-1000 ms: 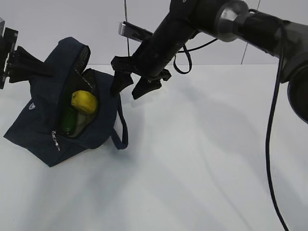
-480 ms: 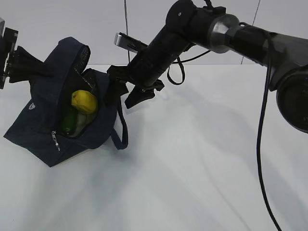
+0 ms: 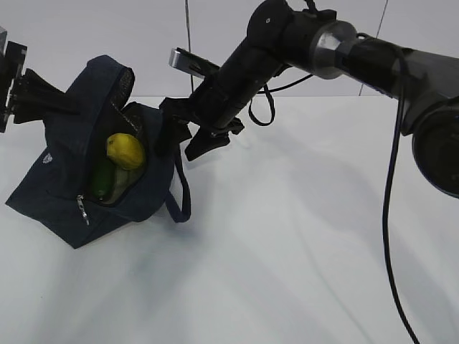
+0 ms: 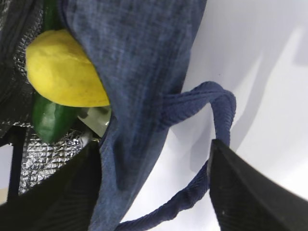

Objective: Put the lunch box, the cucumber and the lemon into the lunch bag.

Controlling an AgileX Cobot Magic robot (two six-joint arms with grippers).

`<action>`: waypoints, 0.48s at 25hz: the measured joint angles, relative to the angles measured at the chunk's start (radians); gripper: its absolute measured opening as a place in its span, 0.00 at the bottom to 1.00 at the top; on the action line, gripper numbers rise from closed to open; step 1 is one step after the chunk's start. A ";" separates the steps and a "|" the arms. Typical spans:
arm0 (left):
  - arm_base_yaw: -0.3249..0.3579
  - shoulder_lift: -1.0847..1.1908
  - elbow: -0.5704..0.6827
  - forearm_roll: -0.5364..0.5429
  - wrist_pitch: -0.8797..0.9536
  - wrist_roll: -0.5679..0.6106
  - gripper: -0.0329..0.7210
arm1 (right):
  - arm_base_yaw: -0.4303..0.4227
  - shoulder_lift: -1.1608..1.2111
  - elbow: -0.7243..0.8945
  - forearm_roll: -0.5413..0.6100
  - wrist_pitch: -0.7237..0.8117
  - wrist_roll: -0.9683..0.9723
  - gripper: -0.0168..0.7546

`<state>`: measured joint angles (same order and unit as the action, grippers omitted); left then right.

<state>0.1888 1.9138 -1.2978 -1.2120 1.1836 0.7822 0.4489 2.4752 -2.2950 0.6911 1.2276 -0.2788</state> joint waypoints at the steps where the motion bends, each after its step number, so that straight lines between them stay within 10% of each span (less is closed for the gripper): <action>1: 0.000 0.000 0.000 0.000 0.000 0.000 0.04 | 0.000 0.000 0.000 0.000 0.000 0.000 0.69; 12: 0.000 0.000 0.000 0.000 0.000 0.000 0.04 | 0.000 0.000 0.000 0.030 0.000 0.000 0.39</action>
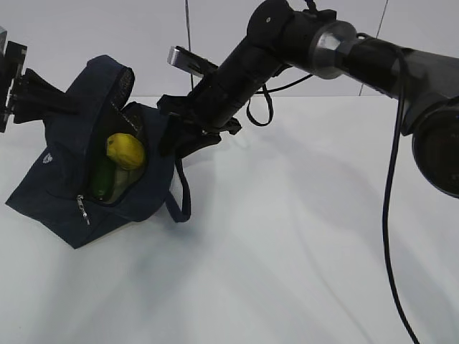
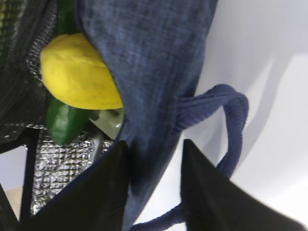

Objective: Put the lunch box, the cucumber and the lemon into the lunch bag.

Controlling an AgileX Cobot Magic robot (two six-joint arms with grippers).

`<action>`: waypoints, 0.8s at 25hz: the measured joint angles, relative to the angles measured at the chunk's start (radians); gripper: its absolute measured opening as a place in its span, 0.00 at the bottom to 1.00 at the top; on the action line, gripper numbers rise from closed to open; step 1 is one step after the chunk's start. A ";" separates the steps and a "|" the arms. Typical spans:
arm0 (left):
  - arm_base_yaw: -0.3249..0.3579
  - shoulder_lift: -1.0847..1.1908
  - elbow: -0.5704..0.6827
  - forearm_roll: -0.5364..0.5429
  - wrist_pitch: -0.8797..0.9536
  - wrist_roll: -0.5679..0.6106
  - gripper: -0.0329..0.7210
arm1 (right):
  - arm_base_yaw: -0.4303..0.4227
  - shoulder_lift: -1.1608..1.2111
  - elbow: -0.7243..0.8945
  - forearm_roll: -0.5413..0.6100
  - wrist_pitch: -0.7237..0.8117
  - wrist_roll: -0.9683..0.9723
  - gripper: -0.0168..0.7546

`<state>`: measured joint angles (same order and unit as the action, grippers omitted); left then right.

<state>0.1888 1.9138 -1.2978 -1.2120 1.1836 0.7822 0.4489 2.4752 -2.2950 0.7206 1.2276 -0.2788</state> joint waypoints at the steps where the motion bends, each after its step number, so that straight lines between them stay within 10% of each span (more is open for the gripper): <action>1: 0.000 0.000 0.000 0.000 0.000 0.000 0.04 | 0.000 0.000 0.000 0.007 0.000 0.000 0.36; 9: -0.044 0.000 0.000 0.000 0.000 0.000 0.04 | 0.000 0.000 0.000 -0.012 0.000 0.000 0.05; 20: -0.215 0.000 0.000 -0.045 -0.016 -0.031 0.04 | 0.000 -0.073 0.000 -0.281 0.017 0.071 0.03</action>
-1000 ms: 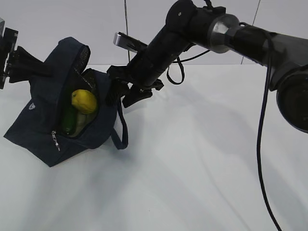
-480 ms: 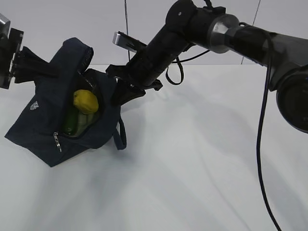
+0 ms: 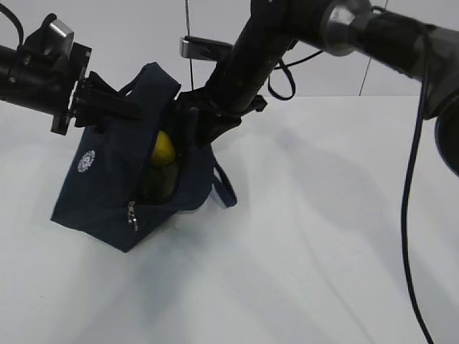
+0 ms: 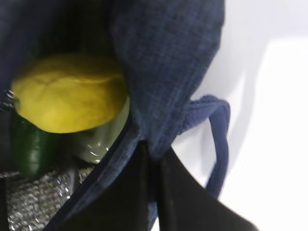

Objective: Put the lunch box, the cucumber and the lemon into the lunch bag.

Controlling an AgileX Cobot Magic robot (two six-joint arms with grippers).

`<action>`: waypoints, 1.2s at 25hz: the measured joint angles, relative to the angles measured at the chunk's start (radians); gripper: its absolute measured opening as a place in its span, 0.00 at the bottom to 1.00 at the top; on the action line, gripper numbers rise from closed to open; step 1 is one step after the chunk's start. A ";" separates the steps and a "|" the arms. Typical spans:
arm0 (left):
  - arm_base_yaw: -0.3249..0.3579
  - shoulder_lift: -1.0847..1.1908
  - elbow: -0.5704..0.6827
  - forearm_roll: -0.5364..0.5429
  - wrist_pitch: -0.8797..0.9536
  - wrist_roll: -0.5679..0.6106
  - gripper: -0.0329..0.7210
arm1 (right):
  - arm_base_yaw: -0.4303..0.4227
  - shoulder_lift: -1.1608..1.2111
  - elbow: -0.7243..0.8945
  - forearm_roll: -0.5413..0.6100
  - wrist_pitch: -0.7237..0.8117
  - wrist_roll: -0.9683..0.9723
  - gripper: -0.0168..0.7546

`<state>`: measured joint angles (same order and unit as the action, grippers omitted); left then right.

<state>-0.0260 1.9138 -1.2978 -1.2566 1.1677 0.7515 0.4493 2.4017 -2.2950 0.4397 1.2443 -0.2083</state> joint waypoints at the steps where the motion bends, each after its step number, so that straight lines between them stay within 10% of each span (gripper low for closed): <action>1: -0.012 0.000 0.000 -0.010 -0.004 -0.022 0.04 | 0.000 -0.019 0.000 -0.037 0.008 0.010 0.03; 15: -0.242 0.001 0.000 -0.218 -0.228 -0.130 0.04 | 0.000 -0.249 0.102 -0.318 0.032 0.125 0.03; 30: -0.332 0.112 0.000 -0.319 -0.222 -0.147 0.04 | 0.000 -0.309 0.187 -0.482 0.034 0.208 0.03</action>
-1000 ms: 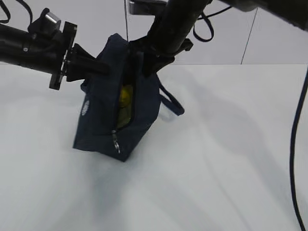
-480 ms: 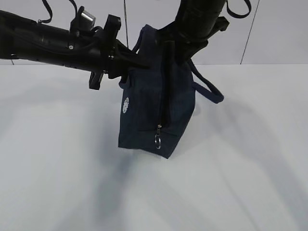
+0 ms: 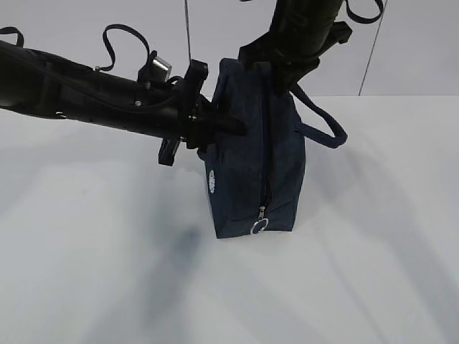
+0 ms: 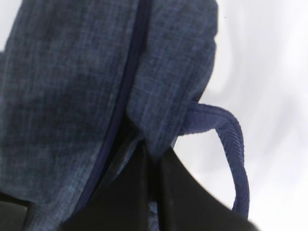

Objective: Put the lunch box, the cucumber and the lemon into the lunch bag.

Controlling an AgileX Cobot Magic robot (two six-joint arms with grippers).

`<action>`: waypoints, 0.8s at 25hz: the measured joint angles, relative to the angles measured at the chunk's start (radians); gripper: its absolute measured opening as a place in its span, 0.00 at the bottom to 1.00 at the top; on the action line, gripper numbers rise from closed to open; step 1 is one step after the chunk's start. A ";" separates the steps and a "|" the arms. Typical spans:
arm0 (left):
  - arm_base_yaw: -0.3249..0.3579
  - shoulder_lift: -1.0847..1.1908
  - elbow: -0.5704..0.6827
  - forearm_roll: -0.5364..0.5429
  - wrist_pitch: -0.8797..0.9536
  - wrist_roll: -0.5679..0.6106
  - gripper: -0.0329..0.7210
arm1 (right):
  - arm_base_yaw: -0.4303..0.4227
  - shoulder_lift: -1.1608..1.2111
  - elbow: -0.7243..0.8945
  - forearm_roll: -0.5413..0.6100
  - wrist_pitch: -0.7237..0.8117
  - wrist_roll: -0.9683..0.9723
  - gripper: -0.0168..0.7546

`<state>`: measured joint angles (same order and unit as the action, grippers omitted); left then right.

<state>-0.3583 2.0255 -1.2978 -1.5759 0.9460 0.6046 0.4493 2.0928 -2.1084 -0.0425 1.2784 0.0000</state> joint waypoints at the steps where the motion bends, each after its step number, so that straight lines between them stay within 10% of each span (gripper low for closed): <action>1: -0.002 0.004 0.000 -0.002 0.000 0.000 0.04 | 0.000 0.004 0.000 -0.002 0.000 0.005 0.03; 11: 0.006 0.011 0.000 0.003 -0.008 0.002 0.05 | 0.000 0.050 0.000 -0.022 -0.021 0.034 0.05; 20: 0.011 0.011 0.000 0.016 -0.021 0.002 0.41 | 0.000 0.050 0.000 -0.022 -0.028 0.061 0.51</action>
<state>-0.3470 2.0360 -1.2978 -1.5604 0.9252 0.6064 0.4493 2.1424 -2.1084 -0.0645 1.2503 0.0609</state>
